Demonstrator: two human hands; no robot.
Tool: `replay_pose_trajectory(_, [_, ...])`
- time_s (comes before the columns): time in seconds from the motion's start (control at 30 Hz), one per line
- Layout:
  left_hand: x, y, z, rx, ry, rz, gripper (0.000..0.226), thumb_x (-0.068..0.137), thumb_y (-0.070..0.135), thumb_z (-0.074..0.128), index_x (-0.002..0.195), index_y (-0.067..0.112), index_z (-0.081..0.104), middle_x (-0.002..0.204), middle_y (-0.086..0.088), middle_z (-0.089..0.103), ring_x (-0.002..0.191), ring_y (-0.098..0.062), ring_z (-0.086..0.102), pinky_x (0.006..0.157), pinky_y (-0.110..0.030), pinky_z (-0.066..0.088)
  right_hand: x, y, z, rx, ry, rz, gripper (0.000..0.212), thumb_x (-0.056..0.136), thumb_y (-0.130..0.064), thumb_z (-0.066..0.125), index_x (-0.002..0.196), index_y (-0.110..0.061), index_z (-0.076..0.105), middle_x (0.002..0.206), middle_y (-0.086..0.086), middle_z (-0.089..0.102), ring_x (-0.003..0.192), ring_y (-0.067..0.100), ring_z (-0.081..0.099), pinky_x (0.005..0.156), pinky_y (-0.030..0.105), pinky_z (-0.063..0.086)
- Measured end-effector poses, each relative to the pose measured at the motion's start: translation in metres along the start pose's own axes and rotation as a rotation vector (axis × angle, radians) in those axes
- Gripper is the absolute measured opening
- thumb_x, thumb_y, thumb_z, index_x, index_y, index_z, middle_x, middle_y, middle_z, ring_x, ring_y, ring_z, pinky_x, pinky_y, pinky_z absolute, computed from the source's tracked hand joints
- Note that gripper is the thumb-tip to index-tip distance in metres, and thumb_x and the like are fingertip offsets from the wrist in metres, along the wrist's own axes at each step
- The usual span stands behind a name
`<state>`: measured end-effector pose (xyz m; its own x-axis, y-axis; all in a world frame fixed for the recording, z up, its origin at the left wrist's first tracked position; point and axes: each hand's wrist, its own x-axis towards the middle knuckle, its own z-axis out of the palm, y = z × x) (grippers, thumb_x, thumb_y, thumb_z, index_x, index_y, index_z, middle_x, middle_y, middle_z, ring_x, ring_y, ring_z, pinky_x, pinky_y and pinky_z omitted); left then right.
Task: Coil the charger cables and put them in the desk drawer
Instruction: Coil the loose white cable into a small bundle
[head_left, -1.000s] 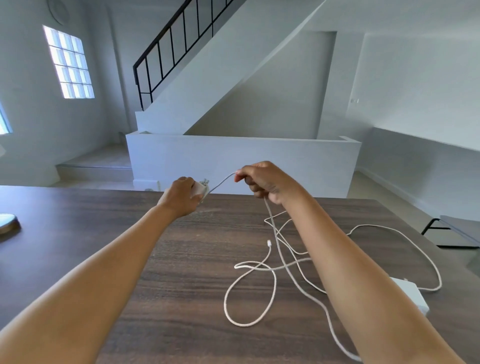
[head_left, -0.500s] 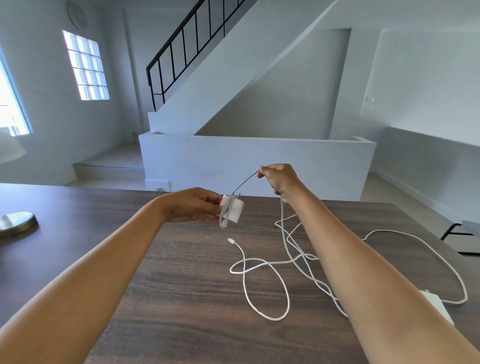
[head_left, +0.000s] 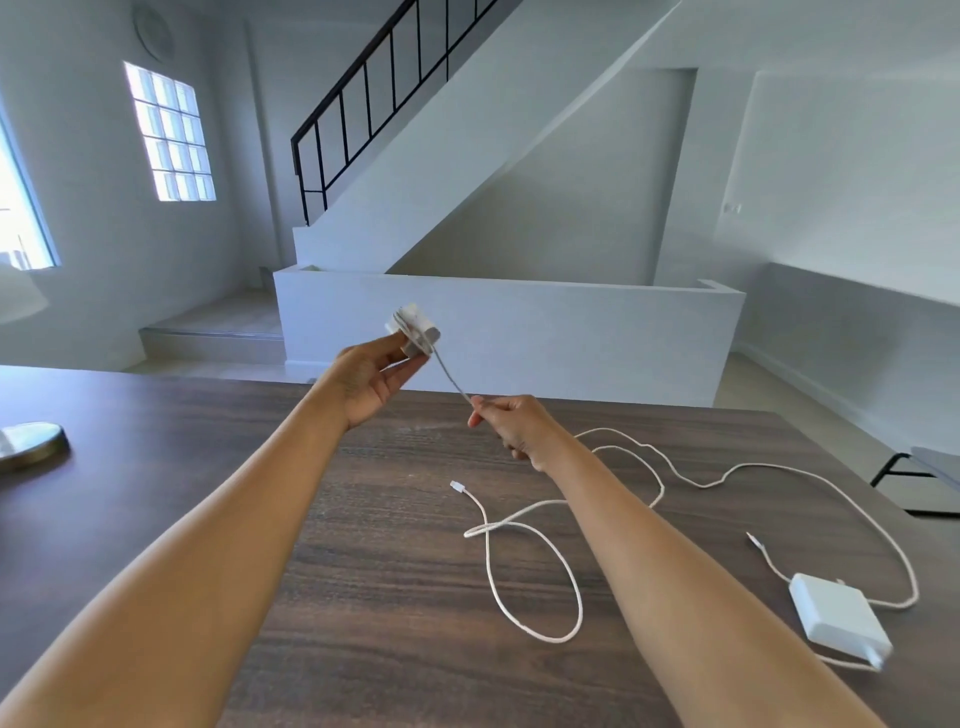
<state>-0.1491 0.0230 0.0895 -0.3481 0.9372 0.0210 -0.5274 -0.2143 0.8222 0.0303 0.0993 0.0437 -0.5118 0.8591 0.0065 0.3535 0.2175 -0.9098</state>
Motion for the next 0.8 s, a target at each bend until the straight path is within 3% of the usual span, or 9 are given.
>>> replay_pose_trajectory(0.17, [0.01,0.001,0.01,0.06,0.233,0.073,0.006,0.086,-0.002,0.062,0.09,-0.006,0.059,0.094,-0.023,0.068,0.08,-0.026,0.07,0.076,-0.035,0.06,-0.017,-0.016,0.005,-0.073,-0.124,-0.055,0.035,0.097,-0.04,0.048,0.084,-0.016,0.069,0.058,-0.004,0.037,0.049,0.01,0.031,0.046,0.022,0.026])
replay_pose_trajectory(0.3, [0.02,0.0,0.013,0.219,0.399,0.14,0.009,0.08,-0.001,0.07,0.081,0.0,0.06,0.1,-0.019,0.067,0.084,-0.023,0.07,0.087,-0.036,0.057,-0.024,-0.031,0.007,-0.189,-0.146,-0.073,0.036,0.096,-0.042,0.05,0.077,-0.019,0.071,0.062,-0.002,0.042,0.062,0.017,0.039,0.048,0.023,0.029])
replay_pose_trajectory(0.43, [0.026,-0.003,0.007,0.415,0.48,0.171,0.011,0.078,0.003,0.071,0.074,0.002,0.061,0.094,-0.017,0.069,0.075,-0.02,0.07,0.086,-0.035,0.057,-0.026,-0.039,-0.004,-0.186,-0.082,-0.098,0.037,0.094,-0.039,0.054,0.067,-0.019,0.068,0.045,-0.007,0.034,0.045,0.013,0.027,0.045,0.022,0.024])
replay_pose_trajectory(0.5, [0.027,-0.008,0.006,0.45,0.491,0.152,0.009,0.077,0.003,0.07,0.081,-0.001,0.063,0.095,-0.017,0.069,0.071,-0.019,0.07,0.084,-0.035,0.058,-0.026,-0.042,-0.01,-0.183,-0.04,-0.099,0.036,0.093,-0.038,0.057,0.064,-0.019,0.066,0.033,-0.013,0.031,0.039,0.011,0.025,0.043,0.02,0.024])
replay_pose_trajectory(0.57, [0.027,-0.014,0.005,0.428,0.482,0.111,0.027,0.077,0.002,0.068,0.102,-0.006,0.061,0.091,-0.014,0.068,0.061,-0.017,0.071,0.075,-0.031,0.06,-0.028,-0.044,-0.014,-0.182,0.006,-0.109,0.034,0.092,-0.035,0.058,0.064,-0.018,0.067,0.031,-0.013,0.035,0.029,0.006,0.026,0.042,0.021,0.025])
replay_pose_trajectory(0.63, [0.025,-0.019,0.006,0.421,0.442,0.063,0.038,0.079,-0.004,0.064,0.116,-0.01,0.054,0.093,-0.015,0.067,0.058,-0.016,0.07,0.066,-0.029,0.061,-0.03,-0.045,-0.018,-0.173,0.043,-0.139,0.031,0.093,-0.031,0.059,0.069,-0.014,0.069,0.048,-0.011,0.052,0.025,0.003,0.035,0.045,0.02,0.027])
replay_pose_trajectory(0.67, [0.023,-0.021,0.006,0.427,0.409,0.029,0.038,0.081,-0.007,0.061,0.118,-0.011,0.052,0.098,-0.018,0.066,0.066,-0.018,0.071,0.069,-0.029,0.06,-0.03,-0.045,-0.02,-0.165,0.057,-0.154,0.03,0.093,-0.03,0.059,0.072,-0.012,0.07,0.063,-0.005,0.061,0.029,-0.001,0.04,0.048,0.02,0.029])
replay_pose_trajectory(0.73, [0.019,-0.024,0.005,0.422,0.341,-0.032,0.032,0.085,-0.009,0.057,0.117,-0.011,0.052,0.101,-0.02,0.064,0.089,-0.024,0.067,0.081,-0.033,0.056,-0.03,-0.043,-0.025,-0.149,0.095,-0.176,0.029,0.093,-0.029,0.059,0.076,-0.01,0.072,0.091,0.008,0.071,0.057,-0.004,0.052,0.057,0.021,0.036])
replay_pose_trajectory(0.8, [0.016,-0.026,0.004,0.398,0.311,-0.066,0.023,0.088,-0.007,0.056,0.111,-0.008,0.053,0.092,-0.018,0.063,0.091,-0.026,0.065,0.083,-0.034,0.056,-0.031,-0.043,-0.031,-0.13,0.131,-0.187,0.029,0.093,-0.029,0.059,0.075,-0.01,0.073,0.103,0.016,0.071,0.079,0.011,0.056,0.062,0.015,0.038])
